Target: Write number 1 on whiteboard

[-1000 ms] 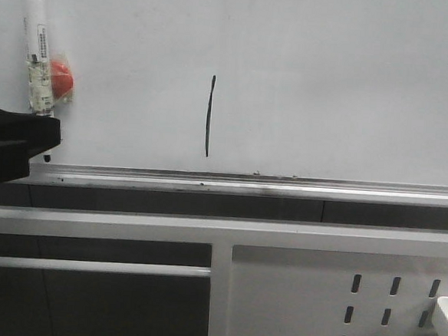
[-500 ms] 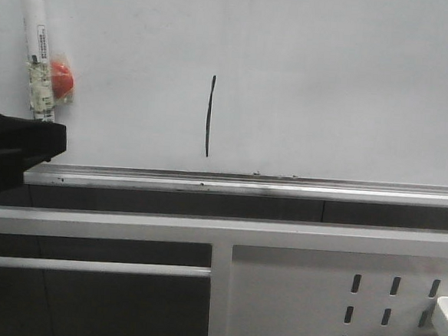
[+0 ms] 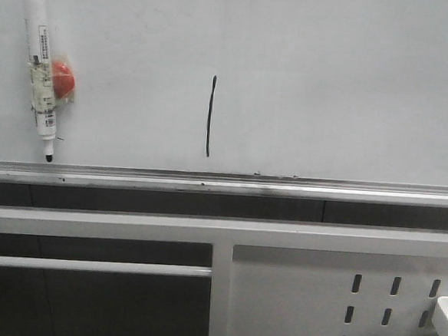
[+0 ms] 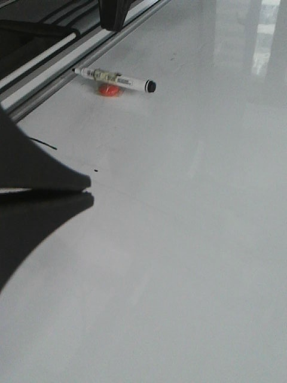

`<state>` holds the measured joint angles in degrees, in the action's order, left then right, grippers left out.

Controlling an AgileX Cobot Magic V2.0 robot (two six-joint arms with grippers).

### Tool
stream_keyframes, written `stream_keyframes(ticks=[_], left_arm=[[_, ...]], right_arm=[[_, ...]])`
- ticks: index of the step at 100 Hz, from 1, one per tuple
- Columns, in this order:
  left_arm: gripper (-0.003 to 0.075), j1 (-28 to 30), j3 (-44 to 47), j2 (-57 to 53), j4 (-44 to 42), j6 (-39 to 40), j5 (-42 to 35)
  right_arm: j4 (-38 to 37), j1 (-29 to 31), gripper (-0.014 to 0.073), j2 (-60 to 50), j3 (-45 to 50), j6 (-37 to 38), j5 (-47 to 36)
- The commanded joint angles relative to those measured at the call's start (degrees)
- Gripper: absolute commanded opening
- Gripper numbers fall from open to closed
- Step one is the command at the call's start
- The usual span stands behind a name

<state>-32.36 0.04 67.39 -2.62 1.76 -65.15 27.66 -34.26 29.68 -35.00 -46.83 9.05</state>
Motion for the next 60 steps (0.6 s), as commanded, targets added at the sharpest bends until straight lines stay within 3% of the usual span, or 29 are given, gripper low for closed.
stream_keyframes(ticks=[1, 18, 33, 50, 60], left_arm=[[-0.002, -0.23, -0.13, -2.66, -0.27, -0.53, -10.65], [-0.002, -0.23, -0.13, -5.08, 0.44, -0.53, -2.47], [-0.002, -0.23, -0.13, -5.33, 0.44, -0.53, -1.76], [-0.002, -0.23, -0.13, -5.33, 0.23, -0.69, -1.87], [-0.002, -0.23, -0.13, -5.33, 0.23, -2.94, -2.14]], right_arm=[[-0.27, 0.25, -0.0069, -3.44, -0.62, 0.01, 1.08], [1.37, 0.25, -0.0069, -12.9, 7.47, 0.44, 2.63], [2.59, 0.25, -0.0069, -20.29, 16.4, 0.56, 2.52], [15.48, 0.25, -0.0069, -23.23, 22.8, 0.56, 0.29], [17.57, 0.25, -0.0069, -23.23, 23.18, 0.56, -1.19]])
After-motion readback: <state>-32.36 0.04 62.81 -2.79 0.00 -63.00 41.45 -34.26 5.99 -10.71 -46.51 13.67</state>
